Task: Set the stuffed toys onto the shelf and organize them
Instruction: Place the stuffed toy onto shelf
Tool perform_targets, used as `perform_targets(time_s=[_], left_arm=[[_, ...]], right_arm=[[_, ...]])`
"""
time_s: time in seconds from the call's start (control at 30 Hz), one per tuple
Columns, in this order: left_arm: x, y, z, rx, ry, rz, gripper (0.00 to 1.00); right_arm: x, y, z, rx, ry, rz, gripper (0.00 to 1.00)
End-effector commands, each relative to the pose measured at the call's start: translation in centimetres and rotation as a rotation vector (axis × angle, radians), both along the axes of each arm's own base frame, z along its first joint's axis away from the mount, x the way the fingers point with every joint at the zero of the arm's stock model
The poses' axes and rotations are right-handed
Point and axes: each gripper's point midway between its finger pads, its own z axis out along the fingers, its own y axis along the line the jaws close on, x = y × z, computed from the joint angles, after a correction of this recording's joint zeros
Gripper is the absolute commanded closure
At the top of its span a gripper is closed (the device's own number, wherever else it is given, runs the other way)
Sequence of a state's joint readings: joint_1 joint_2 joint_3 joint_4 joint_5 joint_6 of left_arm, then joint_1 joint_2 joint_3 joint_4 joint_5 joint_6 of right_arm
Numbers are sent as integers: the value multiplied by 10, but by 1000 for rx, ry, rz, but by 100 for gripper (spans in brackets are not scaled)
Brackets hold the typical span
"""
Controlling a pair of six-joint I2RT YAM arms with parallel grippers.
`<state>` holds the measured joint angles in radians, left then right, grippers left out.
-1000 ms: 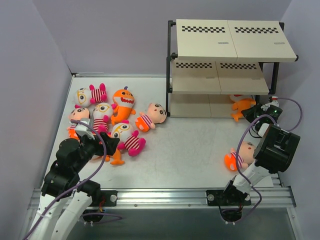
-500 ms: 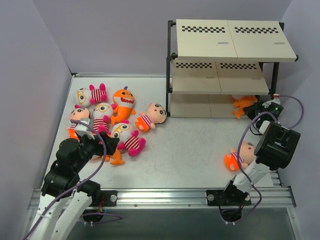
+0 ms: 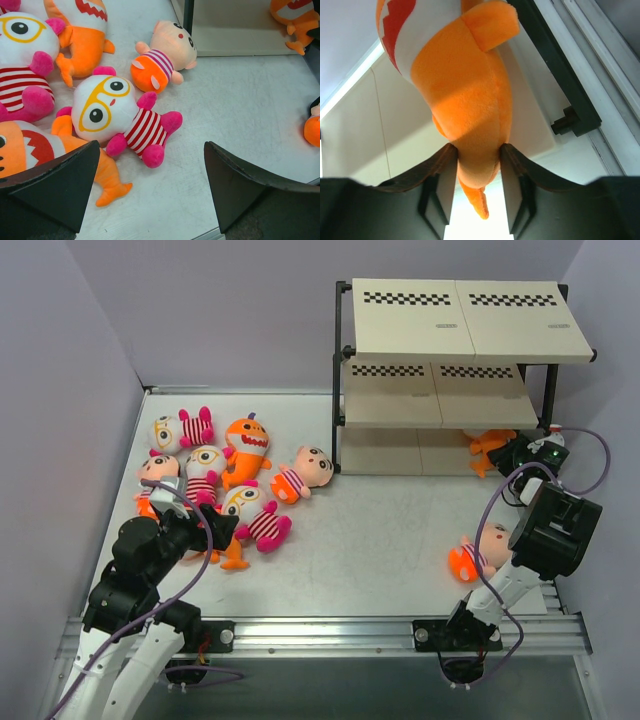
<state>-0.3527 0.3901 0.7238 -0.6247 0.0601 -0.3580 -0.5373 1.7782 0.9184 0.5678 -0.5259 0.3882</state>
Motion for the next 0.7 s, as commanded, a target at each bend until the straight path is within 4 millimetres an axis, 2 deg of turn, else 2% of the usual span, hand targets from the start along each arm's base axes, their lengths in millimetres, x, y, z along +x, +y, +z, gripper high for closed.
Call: perform_targets(time_s=[0.0,0.03,0.2,0.47,0.67], left_arm=[[2,-1,6,1,-28,-4,6],[2,-1,6,1,-27,-6,6],[2,-1,7,0,-31,-6,6],[1,-1,7,-1,-32,-6,6],[1,-1,8,-2,-35,-6,6]], right_arm=[[4,-10,22,-52,-57,-29,60],[2,-9,22,-49,-57,-29,57],[0,-3,22,-28,-70,-21,57],[-6,12,7,24,-65,-10,57],[-6,17,11,65,-88,-8,57]])
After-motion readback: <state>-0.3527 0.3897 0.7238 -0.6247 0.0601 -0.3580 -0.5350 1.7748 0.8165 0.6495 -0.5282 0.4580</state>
